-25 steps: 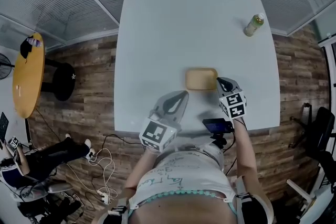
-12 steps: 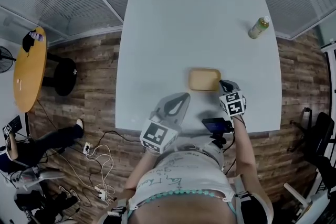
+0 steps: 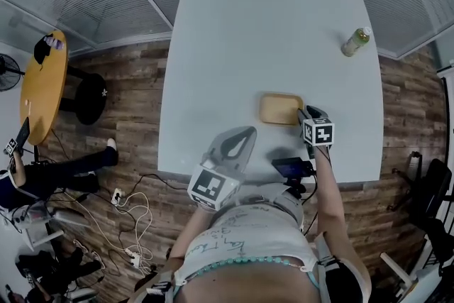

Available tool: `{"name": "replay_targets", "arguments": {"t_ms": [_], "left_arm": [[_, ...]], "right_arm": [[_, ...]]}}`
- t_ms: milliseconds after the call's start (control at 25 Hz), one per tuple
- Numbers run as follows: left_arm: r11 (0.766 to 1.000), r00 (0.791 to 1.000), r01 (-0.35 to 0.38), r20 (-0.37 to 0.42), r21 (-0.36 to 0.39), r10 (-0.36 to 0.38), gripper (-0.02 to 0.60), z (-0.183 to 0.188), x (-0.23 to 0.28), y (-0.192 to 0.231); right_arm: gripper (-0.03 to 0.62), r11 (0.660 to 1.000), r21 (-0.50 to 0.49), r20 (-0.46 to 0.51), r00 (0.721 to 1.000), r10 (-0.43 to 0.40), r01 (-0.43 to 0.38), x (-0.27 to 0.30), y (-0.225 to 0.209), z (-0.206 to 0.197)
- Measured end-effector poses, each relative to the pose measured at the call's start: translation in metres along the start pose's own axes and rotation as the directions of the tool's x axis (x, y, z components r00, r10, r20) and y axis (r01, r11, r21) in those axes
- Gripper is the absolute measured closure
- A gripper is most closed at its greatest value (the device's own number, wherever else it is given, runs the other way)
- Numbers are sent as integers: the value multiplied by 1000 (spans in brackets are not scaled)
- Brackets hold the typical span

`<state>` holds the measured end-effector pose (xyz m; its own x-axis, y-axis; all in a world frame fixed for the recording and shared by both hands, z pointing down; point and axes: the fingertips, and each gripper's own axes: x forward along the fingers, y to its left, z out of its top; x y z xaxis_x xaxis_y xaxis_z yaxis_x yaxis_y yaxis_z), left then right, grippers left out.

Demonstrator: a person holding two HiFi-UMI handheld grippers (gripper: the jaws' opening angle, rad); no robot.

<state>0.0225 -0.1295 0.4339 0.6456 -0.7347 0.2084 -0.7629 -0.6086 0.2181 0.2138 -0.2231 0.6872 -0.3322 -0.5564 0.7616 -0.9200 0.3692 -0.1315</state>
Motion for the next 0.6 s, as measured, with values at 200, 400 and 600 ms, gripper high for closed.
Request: {"name": "replay_targets", "arguments": {"t_ms": [200, 400, 600], "left_arm": [[999, 999, -27, 25, -17, 27, 581, 6, -10, 6], [999, 998, -47, 40, -20, 48, 581, 8, -20, 11], [998, 998, -56, 39, -18, 56, 581, 8, -24, 10]], "right_arm": [[484, 995, 98, -52, 999, 5, 0, 13, 2, -5], [570, 991, 127, -67, 997, -29, 38, 19, 3, -6], [574, 993, 93, -89, 994, -59, 68, 20, 4, -5]]}}
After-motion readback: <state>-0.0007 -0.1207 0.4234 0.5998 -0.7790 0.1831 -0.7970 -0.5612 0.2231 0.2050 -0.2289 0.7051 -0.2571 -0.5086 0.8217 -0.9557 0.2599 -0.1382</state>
